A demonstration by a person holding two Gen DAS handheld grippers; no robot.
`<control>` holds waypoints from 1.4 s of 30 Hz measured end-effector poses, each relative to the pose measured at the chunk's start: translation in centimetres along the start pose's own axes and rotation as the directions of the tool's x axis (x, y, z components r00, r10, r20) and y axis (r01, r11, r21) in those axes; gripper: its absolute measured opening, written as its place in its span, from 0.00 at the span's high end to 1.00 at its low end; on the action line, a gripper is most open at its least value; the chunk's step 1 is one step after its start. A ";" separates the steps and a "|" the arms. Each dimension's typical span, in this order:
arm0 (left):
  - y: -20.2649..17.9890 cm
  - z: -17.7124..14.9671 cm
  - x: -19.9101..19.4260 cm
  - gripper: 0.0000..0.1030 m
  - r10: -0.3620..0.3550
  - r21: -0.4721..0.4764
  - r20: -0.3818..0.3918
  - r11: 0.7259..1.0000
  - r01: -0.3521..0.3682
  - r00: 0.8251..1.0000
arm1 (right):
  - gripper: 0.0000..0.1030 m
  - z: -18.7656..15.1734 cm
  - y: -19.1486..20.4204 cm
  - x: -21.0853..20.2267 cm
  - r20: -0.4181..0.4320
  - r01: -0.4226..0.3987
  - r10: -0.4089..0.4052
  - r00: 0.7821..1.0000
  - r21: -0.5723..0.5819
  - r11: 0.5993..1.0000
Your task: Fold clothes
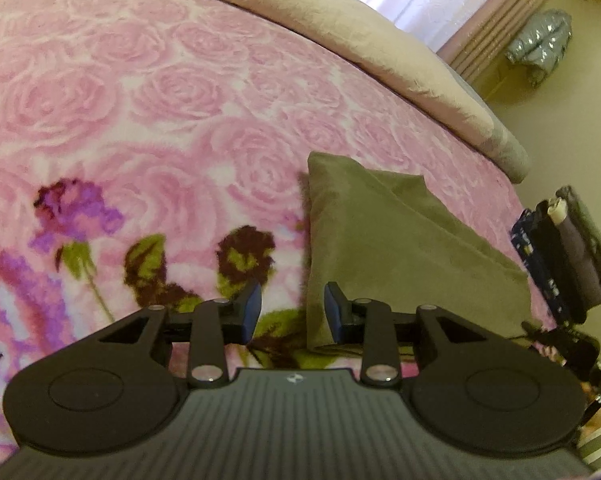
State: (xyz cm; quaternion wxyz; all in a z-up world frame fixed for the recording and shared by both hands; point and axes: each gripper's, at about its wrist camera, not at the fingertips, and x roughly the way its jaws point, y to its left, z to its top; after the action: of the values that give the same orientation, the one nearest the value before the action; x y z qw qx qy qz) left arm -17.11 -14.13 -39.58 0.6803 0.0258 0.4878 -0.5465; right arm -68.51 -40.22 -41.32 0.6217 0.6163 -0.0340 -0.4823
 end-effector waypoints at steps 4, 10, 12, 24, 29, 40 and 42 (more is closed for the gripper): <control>0.7 0.2 -0.3 0.72 -0.004 -0.022 -0.003 1.000 0.004 1.000 | 0.86 -1.9 4.3 0.5 0.052 0.115 -0.104 0.993 -0.275 0.955; 2.2 0.8 -1.4 0.72 -0.016 -0.062 0.019 0.998 0.017 1.000 | 0.87 -12.1 14.8 0.3 0.225 0.197 -0.012 0.974 -0.825 0.530; 2.9 1.0 -1.7 0.72 -0.026 -0.083 0.026 0.996 0.029 0.999 | 0.87 -15.5 18.3 0.3 0.261 0.235 0.043 0.964 -0.920 0.315; 7.6 0.2 -2.4 0.72 -0.058 -0.182 -0.011 0.982 0.055 0.998 | 0.87 -36.9 15.5 7.1 0.097 0.110 0.054 0.994 -0.924 -0.365; 8.1 0.3 -2.0 0.72 -0.079 -0.191 -0.003 0.978 0.077 0.997 | 0.87 -35.9 17.9 5.4 0.062 0.112 0.166 0.984 -0.945 -0.307; 8.8 0.1 -2.2 0.72 -0.098 -0.203 -0.003 0.975 0.096 0.995 | 0.87 -39.0 17.0 4.5 0.009 0.078 0.171 0.985 -0.913 -0.401; 8.7 0.0 -2.2 0.72 -0.095 -0.202 -0.002 0.975 0.093 0.995 | 0.87 -39.0 17.4 3.9 -0.008 0.083 0.211 0.977 -0.905 -0.417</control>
State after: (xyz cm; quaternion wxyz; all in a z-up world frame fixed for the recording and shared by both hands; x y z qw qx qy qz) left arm -10.24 -9.07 -42.34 0.6500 -0.0632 0.5450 -0.5258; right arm -31.93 -18.04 -38.86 0.8747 -0.2378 0.2951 -0.3021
